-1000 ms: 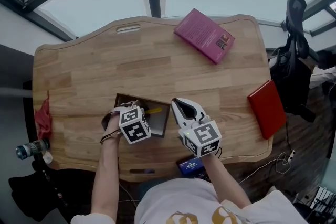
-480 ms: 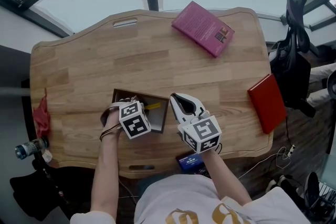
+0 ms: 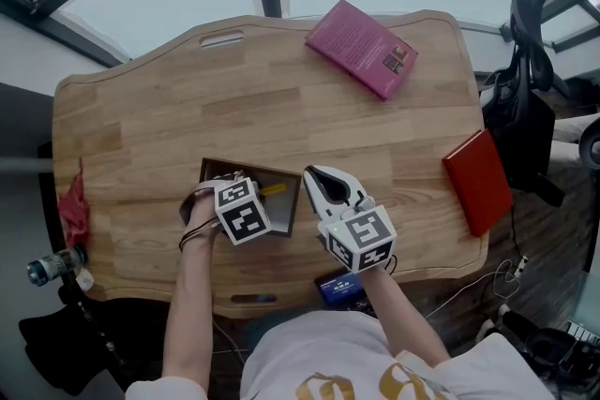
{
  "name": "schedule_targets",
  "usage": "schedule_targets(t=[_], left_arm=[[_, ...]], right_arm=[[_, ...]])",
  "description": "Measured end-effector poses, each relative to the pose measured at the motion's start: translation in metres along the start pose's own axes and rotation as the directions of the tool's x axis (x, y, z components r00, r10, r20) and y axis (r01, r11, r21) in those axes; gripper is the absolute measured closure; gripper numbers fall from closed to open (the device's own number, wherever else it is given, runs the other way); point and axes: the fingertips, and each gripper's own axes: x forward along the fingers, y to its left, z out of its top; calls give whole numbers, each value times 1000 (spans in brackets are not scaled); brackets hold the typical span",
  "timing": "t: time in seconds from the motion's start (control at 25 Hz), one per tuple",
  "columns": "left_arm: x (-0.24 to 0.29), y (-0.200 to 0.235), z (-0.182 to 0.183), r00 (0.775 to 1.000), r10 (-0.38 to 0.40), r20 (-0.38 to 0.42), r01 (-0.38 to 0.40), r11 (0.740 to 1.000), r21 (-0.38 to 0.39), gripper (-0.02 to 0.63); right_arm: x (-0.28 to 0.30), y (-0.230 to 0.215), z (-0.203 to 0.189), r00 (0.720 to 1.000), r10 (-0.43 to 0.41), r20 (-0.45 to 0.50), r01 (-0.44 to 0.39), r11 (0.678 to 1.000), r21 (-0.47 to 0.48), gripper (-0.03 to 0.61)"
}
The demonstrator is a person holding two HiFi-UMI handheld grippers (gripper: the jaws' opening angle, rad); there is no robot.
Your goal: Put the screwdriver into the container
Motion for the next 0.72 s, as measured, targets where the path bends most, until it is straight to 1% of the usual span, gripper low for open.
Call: schedule_targets(t=[0.2,0.48,0.52,0.56,0.6,0.64,0.72], left_arm=[[3,-2,-2,1000,-14,-25,14,1000,-2,534],[4,-3,-4,999,-30,-39,30,1000,-7,534],[4,-4,-4,999,-38,-37,38,999,-15,526],[4,-5,-3,998,-48,-32,48,999,-27,502],[4,-6,-2,998,-57,-26,56,998,-40,460],[4,-7,-1,998,-61,-23,60,997,-49,446],[4,-7,-1,998,-60,-24,59,996,-60,446]], right_arm=[[0,-1,-3,1000,2,0,-2,1000,15,545],[-1,-2,-4,1000,1,0,-1,1000,20,545],[-2,-3,-4,1000,1,1,-1,1000,22,545],[-2,-3,-4,1000,0,2,-1,1000,25,545],[-3,-4,-4,1000,0,2,0,1000,28,545],[-3,-5,-4,1000,0,3,0,1000,30,545],[-3,-5,-4,1000,2,4,-2,999,32,545]])
